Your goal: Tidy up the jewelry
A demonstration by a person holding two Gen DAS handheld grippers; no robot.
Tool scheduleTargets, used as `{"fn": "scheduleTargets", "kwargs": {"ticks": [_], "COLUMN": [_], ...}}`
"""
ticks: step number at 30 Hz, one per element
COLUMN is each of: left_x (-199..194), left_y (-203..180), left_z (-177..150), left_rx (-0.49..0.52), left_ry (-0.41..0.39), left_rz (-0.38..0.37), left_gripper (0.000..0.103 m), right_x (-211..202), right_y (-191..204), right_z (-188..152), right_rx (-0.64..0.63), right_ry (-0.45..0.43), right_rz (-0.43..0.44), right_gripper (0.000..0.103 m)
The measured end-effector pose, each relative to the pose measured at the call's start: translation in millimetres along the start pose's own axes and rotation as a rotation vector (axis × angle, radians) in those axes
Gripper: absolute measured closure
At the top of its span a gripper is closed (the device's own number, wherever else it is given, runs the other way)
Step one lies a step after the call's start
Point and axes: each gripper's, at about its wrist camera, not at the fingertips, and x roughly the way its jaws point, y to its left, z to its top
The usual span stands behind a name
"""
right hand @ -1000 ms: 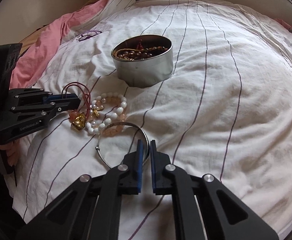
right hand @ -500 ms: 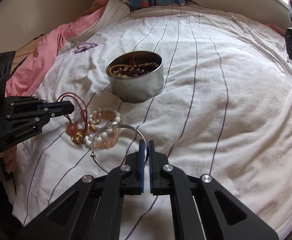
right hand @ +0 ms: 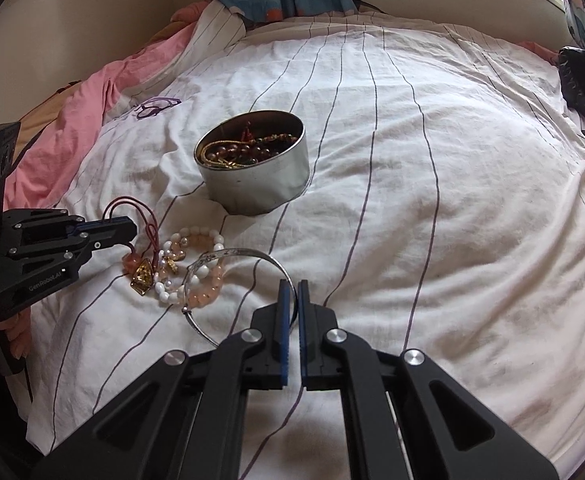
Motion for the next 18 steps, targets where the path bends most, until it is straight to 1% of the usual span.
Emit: {"fn": "scheduleTargets", "kwargs": {"ticks": [6, 8, 10, 13, 18], "left_x": [6.3, 7.4, 8.6, 10.1, 11.9], "left_y": [-1.7, -1.9, -2.7, -4.2, -5.8], "left_z": [-3.0, -3.0, -3.6, -4.1, -4.6], "left_rx": [0.016, 0.021, 0.026, 0.033, 0.043], "left_ry": [0.034, 0.04, 0.044, 0.048, 0.052], "left_rz": [0.028, 0.035, 0.045, 0.053, 0.062], "left_gripper": [0.1, 0.097, 0.089, 0.079, 0.073], "right_x": [2.0, 2.1, 2.3, 3.5, 5.4], "right_y": [1.2, 1.2, 1.3, 0.2, -0.4], "right_z": [0.0, 0.0, 0.1, 0.0, -0.8], "right_rx": [-0.003, -0.003, -0.003, -0.002, -0.001], "right_ry": [0.004, 0.004, 0.006, 0.007, 0.01], "right_rz": [0.003, 0.003, 0.002, 0.001, -0.001], "right_gripper": [0.099, 0.099, 0.099, 0.099, 0.099]}}
